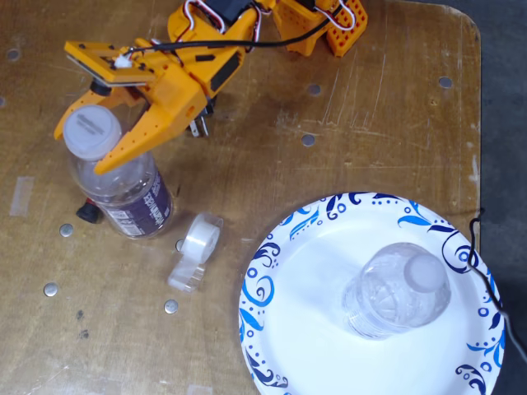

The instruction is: Move the bottles to the plate

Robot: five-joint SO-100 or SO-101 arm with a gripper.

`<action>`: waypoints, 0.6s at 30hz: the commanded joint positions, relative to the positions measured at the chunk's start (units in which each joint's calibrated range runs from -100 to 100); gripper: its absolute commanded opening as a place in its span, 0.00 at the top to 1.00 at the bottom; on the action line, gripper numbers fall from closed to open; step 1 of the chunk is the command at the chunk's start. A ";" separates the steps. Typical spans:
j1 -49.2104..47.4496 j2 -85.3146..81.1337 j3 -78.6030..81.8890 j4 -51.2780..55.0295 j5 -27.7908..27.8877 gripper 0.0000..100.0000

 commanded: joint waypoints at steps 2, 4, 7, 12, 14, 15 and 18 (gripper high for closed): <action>-2.10 -5.42 -11.63 2.62 -0.10 0.94; -5.23 -5.68 -18.75 7.93 -0.10 0.94; -10.73 -5.51 -29.29 17.67 -0.15 0.94; -21.62 -3.23 -38.03 24.81 -0.20 0.94; -25.07 -0.70 -39.11 24.20 -0.20 0.94; -26.58 0.31 -39.20 23.33 -0.20 0.94; -31.86 3.43 -37.39 20.37 -0.88 0.94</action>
